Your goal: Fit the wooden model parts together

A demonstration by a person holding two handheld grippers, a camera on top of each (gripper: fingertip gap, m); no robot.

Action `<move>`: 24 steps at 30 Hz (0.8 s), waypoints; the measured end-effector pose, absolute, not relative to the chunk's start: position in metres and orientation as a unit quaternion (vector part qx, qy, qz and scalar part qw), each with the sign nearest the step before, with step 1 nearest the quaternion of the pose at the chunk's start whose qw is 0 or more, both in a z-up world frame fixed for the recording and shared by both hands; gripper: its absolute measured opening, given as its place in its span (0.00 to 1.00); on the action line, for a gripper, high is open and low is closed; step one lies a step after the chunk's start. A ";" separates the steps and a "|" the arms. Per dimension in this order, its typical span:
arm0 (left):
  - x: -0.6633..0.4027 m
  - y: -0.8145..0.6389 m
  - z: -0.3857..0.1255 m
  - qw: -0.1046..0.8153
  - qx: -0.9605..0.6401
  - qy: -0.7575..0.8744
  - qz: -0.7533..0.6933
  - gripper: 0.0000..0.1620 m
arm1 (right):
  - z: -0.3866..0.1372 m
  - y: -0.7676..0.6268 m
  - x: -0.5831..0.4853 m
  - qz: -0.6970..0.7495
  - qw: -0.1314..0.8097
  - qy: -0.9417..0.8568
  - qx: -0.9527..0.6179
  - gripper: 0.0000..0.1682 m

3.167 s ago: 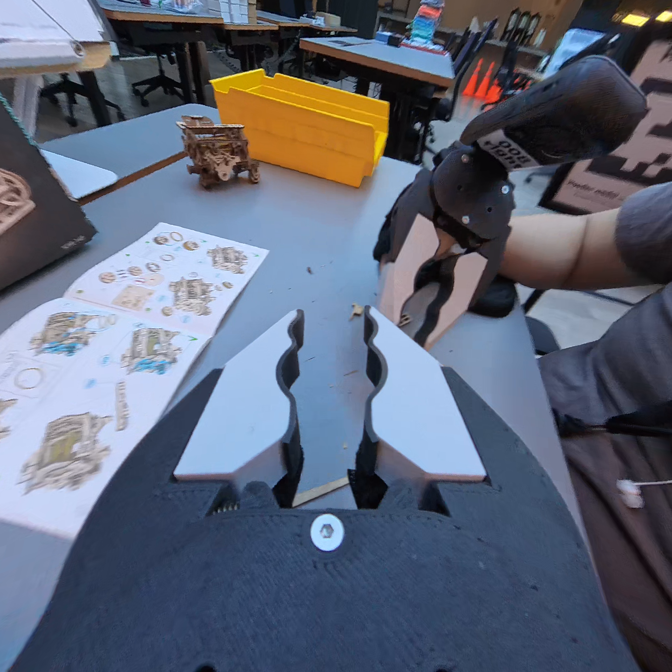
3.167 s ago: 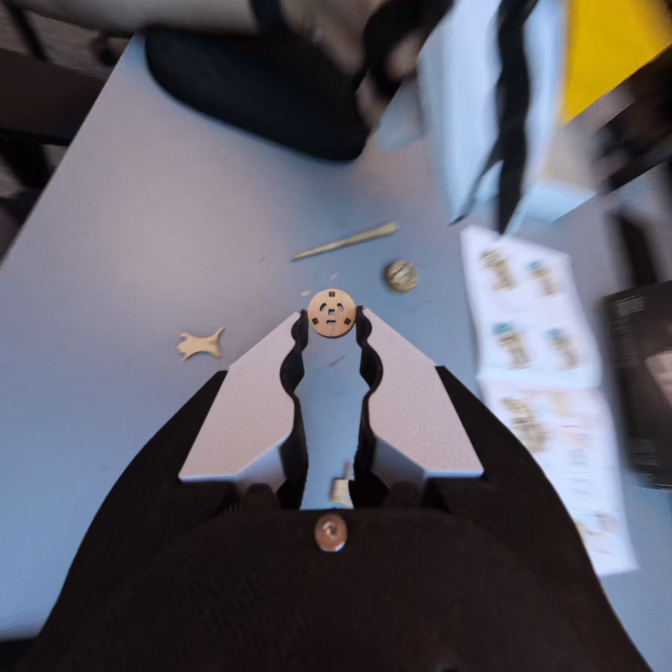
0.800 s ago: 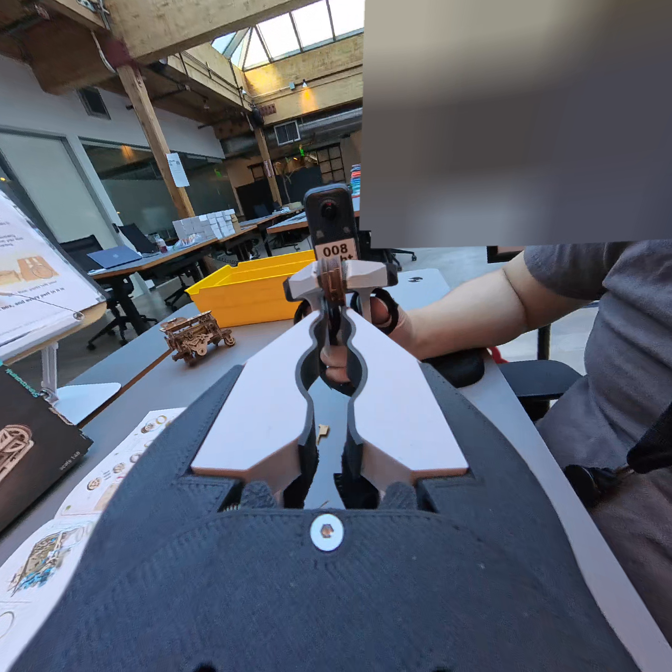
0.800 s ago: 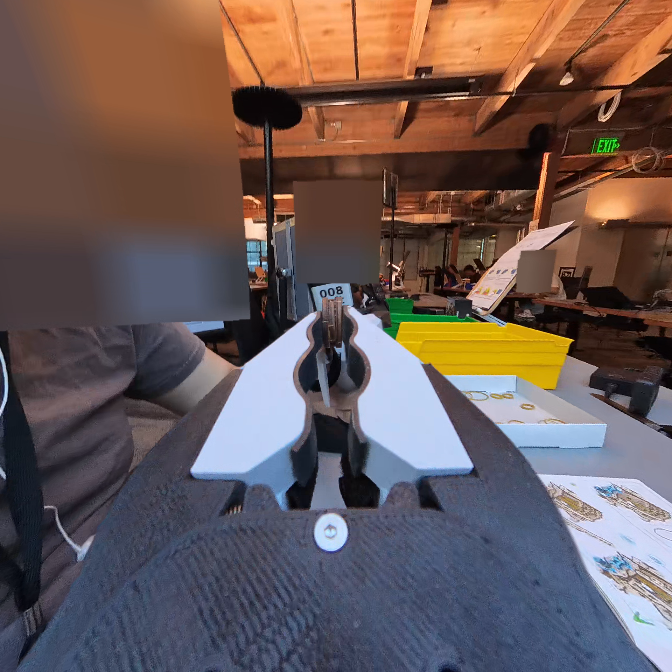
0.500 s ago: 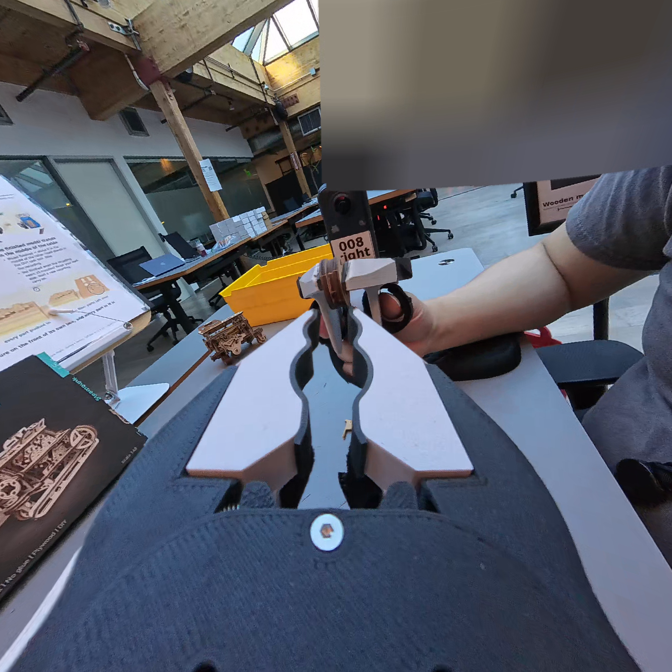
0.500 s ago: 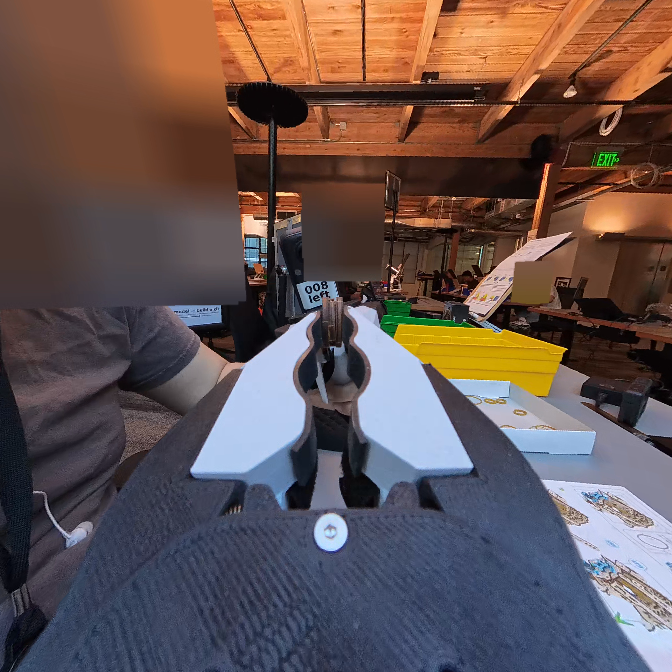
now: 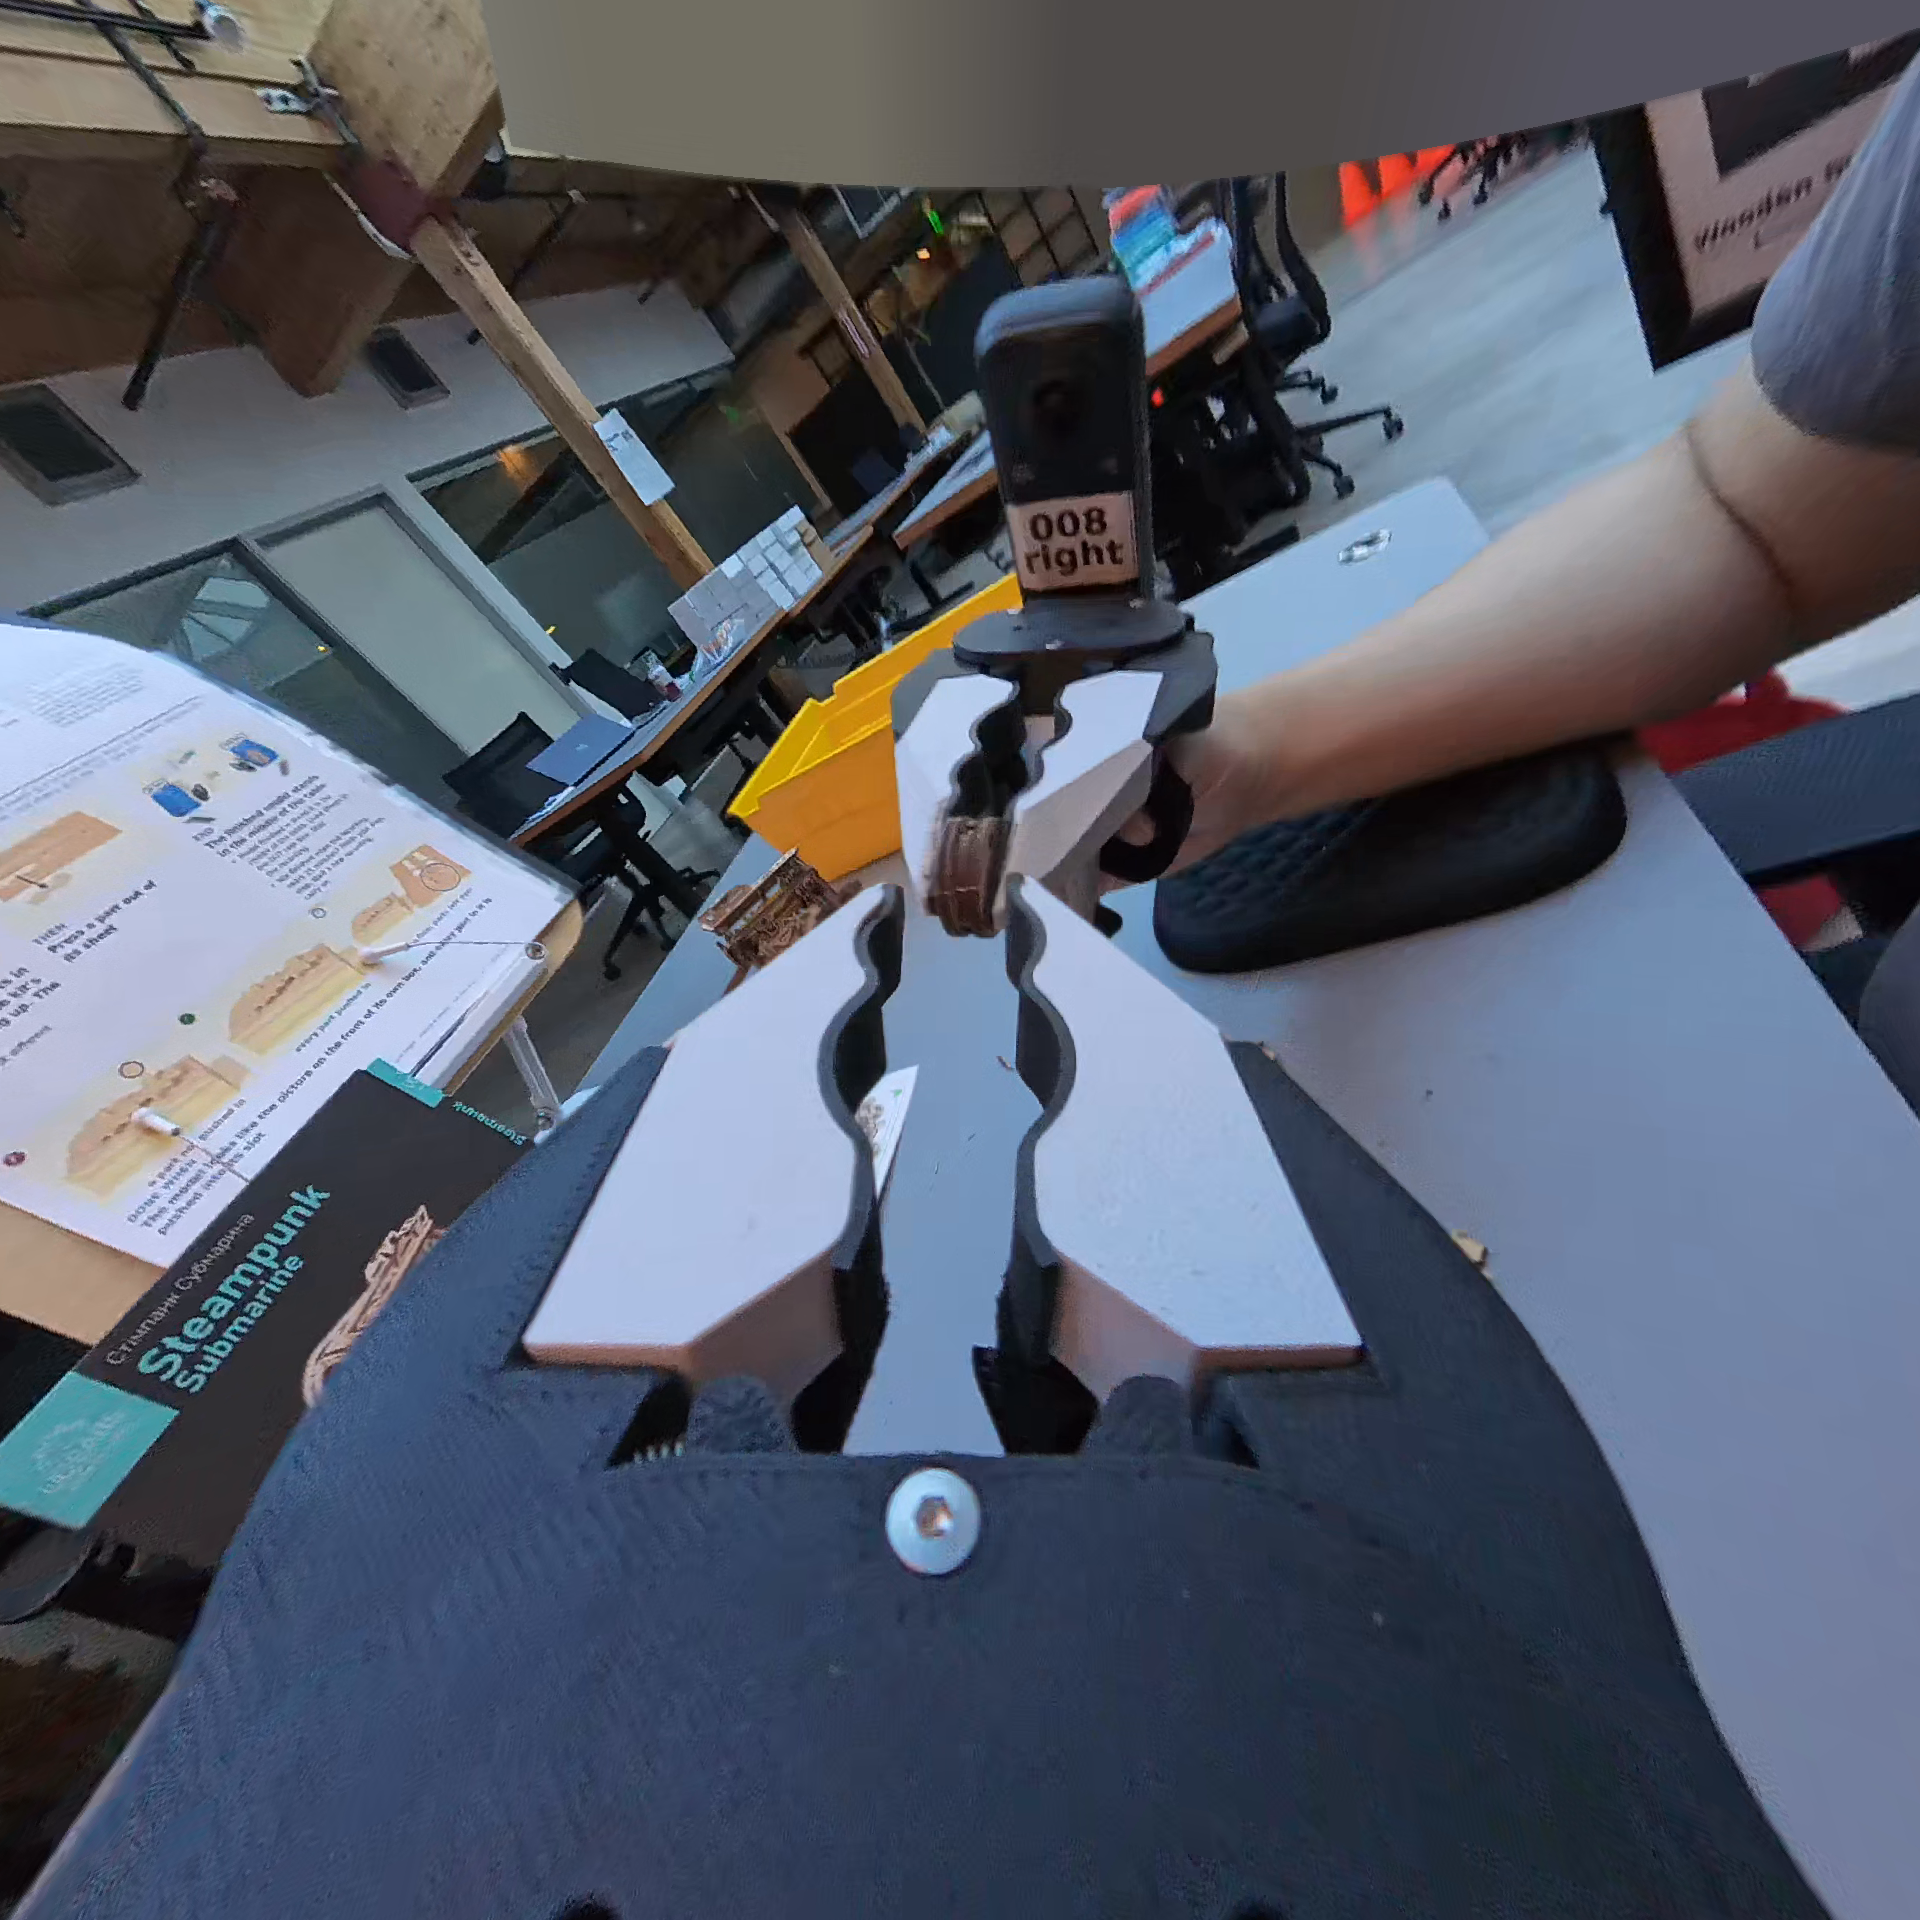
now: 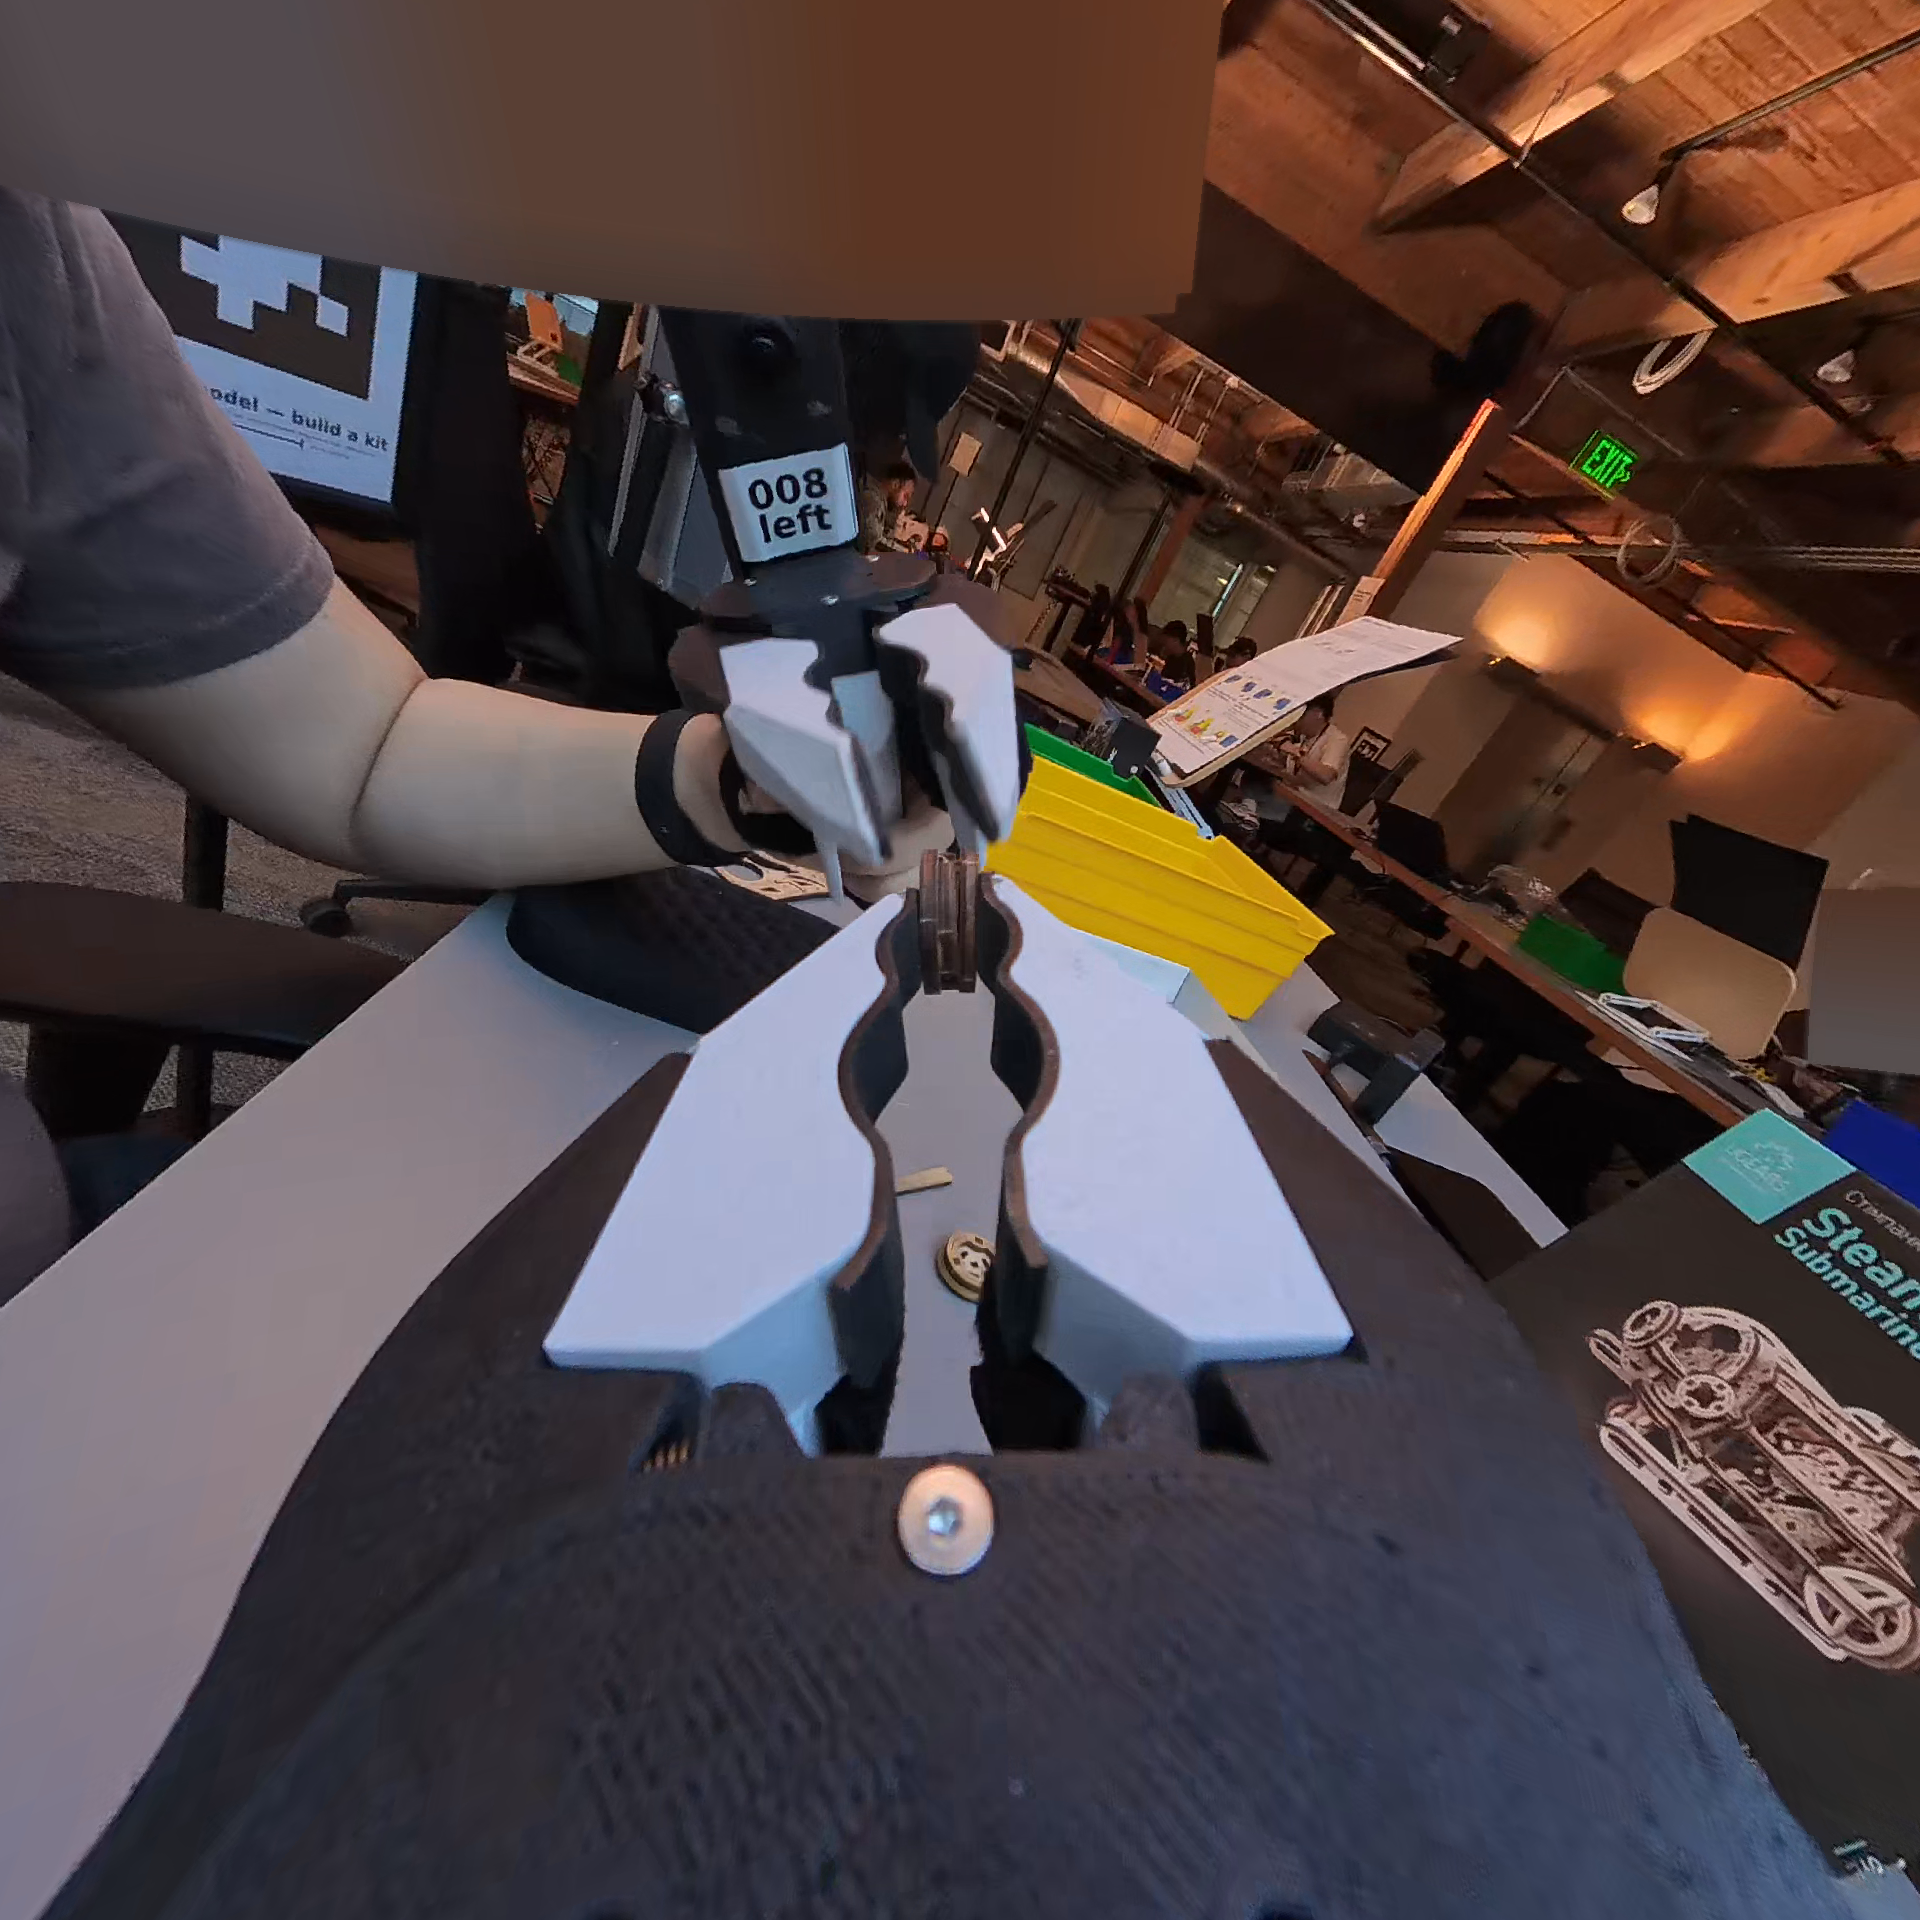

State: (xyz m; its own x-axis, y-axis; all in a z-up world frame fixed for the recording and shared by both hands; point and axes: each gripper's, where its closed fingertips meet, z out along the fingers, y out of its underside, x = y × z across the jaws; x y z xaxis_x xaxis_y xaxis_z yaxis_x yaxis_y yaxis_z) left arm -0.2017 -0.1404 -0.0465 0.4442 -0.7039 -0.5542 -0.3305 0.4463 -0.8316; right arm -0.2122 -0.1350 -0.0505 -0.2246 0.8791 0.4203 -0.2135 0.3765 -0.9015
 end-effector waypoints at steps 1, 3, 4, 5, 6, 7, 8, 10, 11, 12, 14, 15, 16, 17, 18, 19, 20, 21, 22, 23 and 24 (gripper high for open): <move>-0.200 -0.139 -0.050 0.673 -0.512 0.518 -0.127 0.11 | -0.050 -0.137 -0.212 0.488 0.559 -0.614 -0.268 0.05; -0.196 -0.139 -0.051 0.672 -0.513 0.516 -0.140 0.10 | -0.054 -0.138 -0.213 0.474 0.558 -0.627 -0.267 0.05; -0.194 -0.140 -0.051 0.672 -0.509 0.515 -0.153 0.07 | -0.057 -0.138 -0.213 0.467 0.557 -0.633 -0.266 0.05; -0.193 -0.140 -0.051 0.673 -0.506 0.516 -0.155 0.05 | -0.060 -0.138 -0.215 0.459 0.554 -0.640 -0.269 0.05; -0.193 -0.139 -0.053 0.674 -0.505 0.520 -0.144 0.06 | -0.063 -0.138 -0.216 0.453 0.553 -0.644 -0.272 0.05; -0.192 -0.139 -0.057 0.672 -0.504 0.528 -0.128 0.06 | -0.065 -0.138 -0.217 0.451 0.551 -0.648 -0.272 0.05; -0.191 -0.138 -0.060 0.667 -0.505 0.537 -0.114 0.05 | -0.067 -0.139 -0.217 0.447 0.549 -0.652 -0.272 0.05; -0.191 -0.137 -0.066 0.658 -0.508 0.547 -0.096 0.06 | -0.073 -0.138 -0.217 0.429 0.548 -0.666 -0.270 0.05; -0.191 -0.137 -0.067 0.654 -0.512 0.549 -0.097 0.06 | -0.074 -0.138 -0.217 0.422 0.549 -0.670 -0.267 0.05; -0.190 -0.137 -0.068 0.650 -0.516 0.550 -0.098 0.05 | -0.075 -0.137 -0.217 0.415 0.551 -0.674 -0.264 0.05; -0.191 -0.135 -0.072 0.638 -0.524 0.557 -0.086 0.05 | -0.079 -0.135 -0.217 0.396 0.555 -0.683 -0.264 0.05; -0.191 -0.134 -0.074 0.635 -0.526 0.561 -0.074 0.05 | -0.080 -0.133 -0.217 0.388 0.558 -0.684 -0.266 0.05; -0.191 -0.132 -0.074 0.634 -0.525 0.565 -0.061 0.05 | -0.081 -0.132 -0.218 0.384 0.557 -0.685 -0.269 0.05; -0.192 -0.131 -0.075 0.633 -0.526 0.566 -0.046 0.05 | -0.081 -0.128 -0.219 0.378 0.560 -0.683 -0.278 0.08; -0.193 -0.128 -0.075 0.632 -0.529 0.565 -0.031 0.05 | -0.081 -0.121 -0.221 0.366 0.565 -0.678 -0.295 0.14; -0.194 -0.124 -0.076 0.627 -0.534 0.566 -0.015 0.05 | -0.084 -0.114 -0.223 0.349 0.566 -0.679 -0.311 0.18; -0.194 -0.121 -0.080 0.618 -0.541 0.570 0.003 0.05 | -0.088 -0.109 -0.225 0.326 0.566 -0.684 -0.324 0.18; -0.195 -0.117 -0.084 0.607 -0.547 0.575 0.025 0.05 | -0.093 -0.101 -0.226 0.292 0.569 -0.692 -0.334 0.19; -0.195 -0.114 -0.087 0.598 -0.551 0.580 0.049 0.05 | -0.099 -0.094 -0.228 0.250 0.572 -0.703 -0.342 0.19; -0.194 -0.111 -0.091 0.586 -0.556 0.586 0.069 0.05 | -0.106 -0.088 -0.229 0.205 0.571 -0.716 -0.346 0.19; -0.192 -0.109 -0.093 0.577 -0.558 0.591 0.086 0.05 | -0.114 -0.082 -0.230 0.160 0.566 -0.730 -0.348 0.19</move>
